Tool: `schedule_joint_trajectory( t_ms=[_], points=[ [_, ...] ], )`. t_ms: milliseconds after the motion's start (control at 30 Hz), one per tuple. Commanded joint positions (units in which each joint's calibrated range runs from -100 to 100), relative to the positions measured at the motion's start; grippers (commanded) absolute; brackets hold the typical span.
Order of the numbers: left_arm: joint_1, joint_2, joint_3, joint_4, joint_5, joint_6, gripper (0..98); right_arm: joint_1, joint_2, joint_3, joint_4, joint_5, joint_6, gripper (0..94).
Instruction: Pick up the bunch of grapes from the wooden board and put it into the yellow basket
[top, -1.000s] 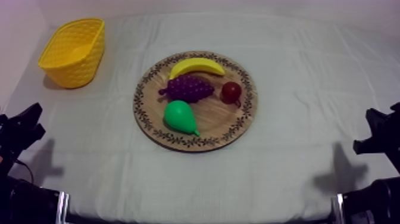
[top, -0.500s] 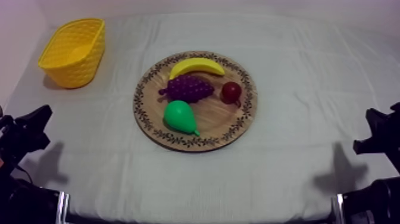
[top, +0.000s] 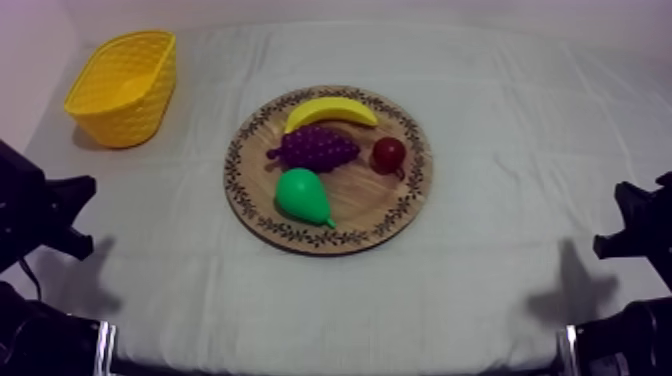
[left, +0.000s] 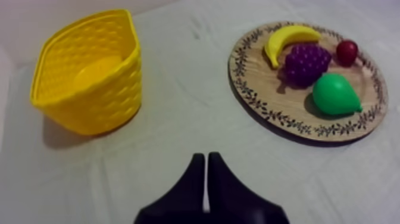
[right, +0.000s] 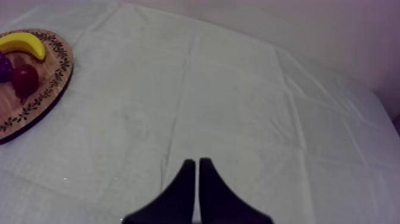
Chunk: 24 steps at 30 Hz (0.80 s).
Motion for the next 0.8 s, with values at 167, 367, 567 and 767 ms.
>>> schedule_joint_trajectory(
  t_ms=[167, 367, 567, 767],
  points=[
    [-0.8, 18.0, -18.0, 2.13, 10.6, -11.6, 0.0, 0.0, 0.0, 0.0, 0.0, 0.0, 0.0, 0.3],
    [0.3, 30.2, -28.9, 2.66, 15.9, -14.6, 0.0, 0.0, 0.0, 0.0, 0.0, 0.0, 0.0, 0.3],
    [2.1, 42.1, -39.0, 2.50, 20.5, -15.7, 0.0, 0.0, 0.0, 0.0, 0.0, 0.0, 0.0, 0.3],
    [4.8, 53.6, -48.7, 0.83, 26.1, -15.1, 0.0, 0.0, 0.0, 0.0, 0.0, 0.0, 0.0, 0.3]
  ],
)
